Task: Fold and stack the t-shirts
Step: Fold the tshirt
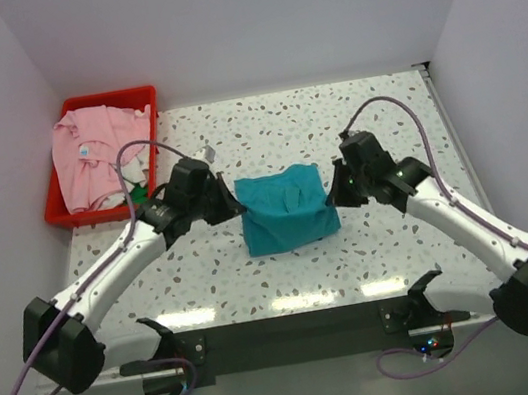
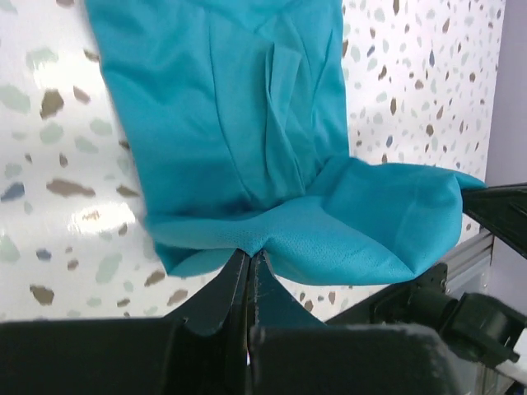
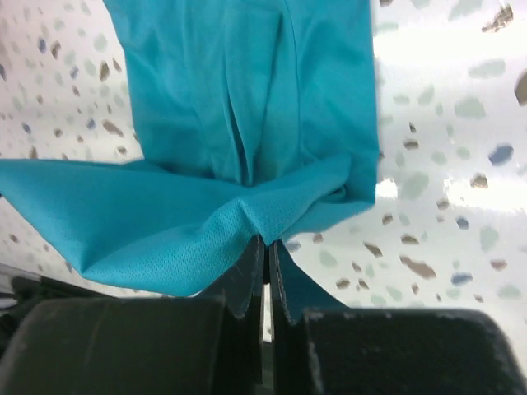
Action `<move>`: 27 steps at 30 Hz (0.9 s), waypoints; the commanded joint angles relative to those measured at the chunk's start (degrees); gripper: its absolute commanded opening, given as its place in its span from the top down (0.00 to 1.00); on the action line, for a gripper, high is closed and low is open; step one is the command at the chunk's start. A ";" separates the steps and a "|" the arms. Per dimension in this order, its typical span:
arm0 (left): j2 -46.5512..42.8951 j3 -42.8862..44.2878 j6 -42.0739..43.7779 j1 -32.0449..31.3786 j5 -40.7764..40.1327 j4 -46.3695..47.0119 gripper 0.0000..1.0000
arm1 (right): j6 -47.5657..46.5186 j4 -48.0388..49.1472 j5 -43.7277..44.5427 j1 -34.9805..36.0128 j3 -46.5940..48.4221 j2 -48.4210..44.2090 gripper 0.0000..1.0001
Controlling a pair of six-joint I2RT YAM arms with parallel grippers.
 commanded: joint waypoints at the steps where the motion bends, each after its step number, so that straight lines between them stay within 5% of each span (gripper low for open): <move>1: 5.86 6.54 3.65 6.19 7.46 10.40 1.00 | -3.63 10.74 -8.56 -6.91 7.08 9.62 1.00; 5: 21.55 13.39 4.36 11.74 13.42 16.66 1.00 | -5.03 17.16 -14.19 -12.21 19.43 27.43 1.00; 8: 33.71 20.44 4.97 15.44 15.54 22.52 0.96 | -6.44 17.09 -16.39 -14.67 33.26 43.34 0.84; 9: 36.70 22.45 5.24 17.19 15.29 23.78 0.69 | -6.35 16.82 -17.35 -15.29 36.69 47.42 0.67; 13: 45.34 27.93 3.23 21.68 19.24 30.96 0.46 | -4.95 16.92 -18.07 -17.57 47.59 56.33 0.33; 17: 41.22 26.17 3.39 23.45 17.15 31.87 0.39 | -7.67 14.00 -13.86 -18.10 48.95 54.94 0.29; 27: 40.32 27.38 10.50 17.30 4.75 19.15 0.62 | -8.11 20.33 -8.04 -14.86 32.34 44.74 0.41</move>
